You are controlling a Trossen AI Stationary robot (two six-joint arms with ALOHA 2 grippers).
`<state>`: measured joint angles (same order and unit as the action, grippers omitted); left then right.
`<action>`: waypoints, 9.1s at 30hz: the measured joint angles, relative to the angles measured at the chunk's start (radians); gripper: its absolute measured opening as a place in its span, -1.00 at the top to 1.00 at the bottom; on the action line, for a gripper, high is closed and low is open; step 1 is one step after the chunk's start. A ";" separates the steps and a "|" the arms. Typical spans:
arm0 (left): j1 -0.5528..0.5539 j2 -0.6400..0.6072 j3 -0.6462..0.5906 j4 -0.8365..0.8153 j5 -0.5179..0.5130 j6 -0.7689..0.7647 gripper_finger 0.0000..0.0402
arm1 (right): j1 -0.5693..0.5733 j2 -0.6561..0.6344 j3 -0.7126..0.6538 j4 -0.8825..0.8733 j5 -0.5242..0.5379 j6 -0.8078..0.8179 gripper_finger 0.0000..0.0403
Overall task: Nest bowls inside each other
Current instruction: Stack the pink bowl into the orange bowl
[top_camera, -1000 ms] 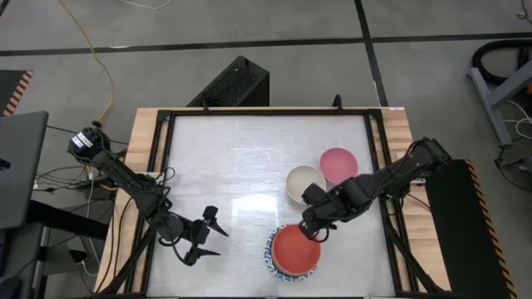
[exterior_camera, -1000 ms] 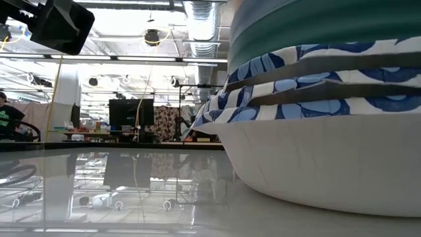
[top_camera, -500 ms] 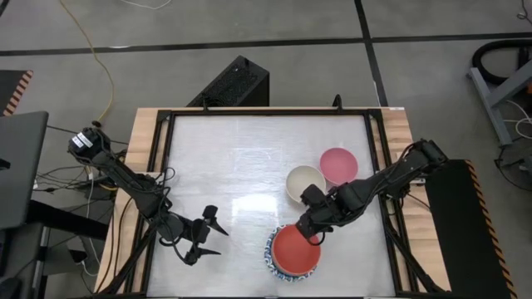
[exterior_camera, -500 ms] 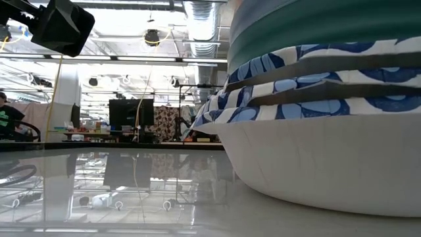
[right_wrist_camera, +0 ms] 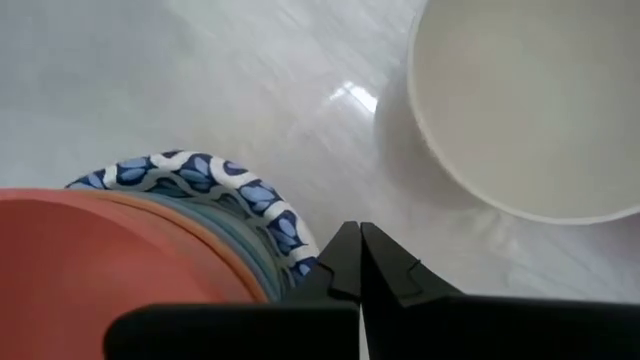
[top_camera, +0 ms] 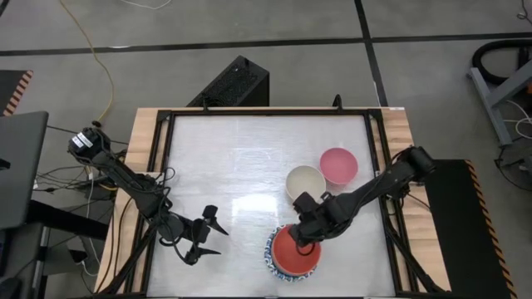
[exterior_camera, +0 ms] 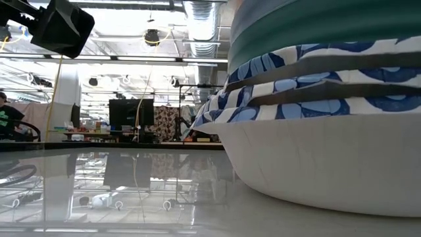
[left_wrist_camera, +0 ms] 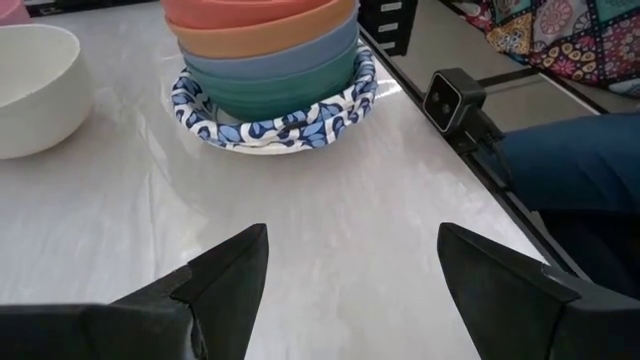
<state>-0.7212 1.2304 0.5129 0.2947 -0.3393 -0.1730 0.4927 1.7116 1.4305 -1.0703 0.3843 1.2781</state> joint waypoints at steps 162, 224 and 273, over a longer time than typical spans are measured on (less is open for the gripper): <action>0.280 0.000 0.000 -0.157 -0.011 0.003 -0.39 | -0.546 -0.352 -0.047 0.091 -0.068 -1.147 0.96; 0.280 0.000 0.000 -0.170 0.089 0.036 -0.39 | 0.347 0.161 0.479 -0.185 -0.048 -0.935 0.94; 0.280 0.000 0.000 -0.174 0.069 0.060 -0.39 | 0.275 0.233 0.445 -0.082 -0.231 -0.837 0.85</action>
<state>-0.4412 1.2308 0.5133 0.1207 -0.2707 -0.1128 0.7676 1.9446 1.8759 -1.1519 0.1535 0.4409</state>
